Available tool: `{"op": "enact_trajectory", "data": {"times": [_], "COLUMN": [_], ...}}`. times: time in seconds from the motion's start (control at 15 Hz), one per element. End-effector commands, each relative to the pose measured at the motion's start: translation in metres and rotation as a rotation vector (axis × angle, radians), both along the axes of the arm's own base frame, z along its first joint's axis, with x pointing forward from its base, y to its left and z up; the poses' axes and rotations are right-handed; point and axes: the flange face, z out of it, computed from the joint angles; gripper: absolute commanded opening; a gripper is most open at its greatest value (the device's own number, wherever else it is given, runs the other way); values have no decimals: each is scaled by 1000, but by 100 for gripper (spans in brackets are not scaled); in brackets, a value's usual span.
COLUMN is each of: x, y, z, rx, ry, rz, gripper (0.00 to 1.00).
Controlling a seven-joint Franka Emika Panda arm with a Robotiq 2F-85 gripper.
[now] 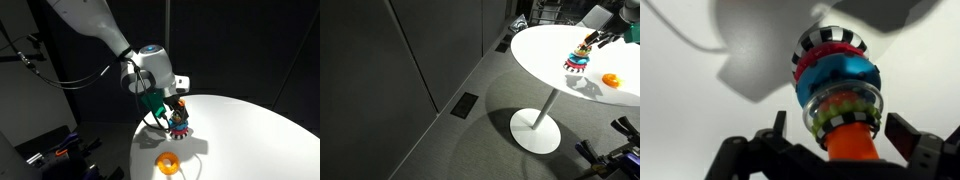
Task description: Put the black and white toy on the orange ring
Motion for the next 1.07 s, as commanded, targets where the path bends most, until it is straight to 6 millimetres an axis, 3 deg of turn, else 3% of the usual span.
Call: {"op": "enact_trajectory", "data": {"times": [0.0, 0.6, 0.67, 0.73, 0.93, 1.0], "x": [10, 21, 22, 23, 24, 24], "y": [-1, 8, 8, 9, 10, 10], "z": [-1, -5, -6, -7, -7, -6], "rx": [-21, -44, -46, -47, -54, -57], "ry": [-21, -46, -46, -46, -52, -54], "rz": [19, 34, 34, 36, 37, 36], "gripper": [100, 100, 75, 75, 49, 49]}}
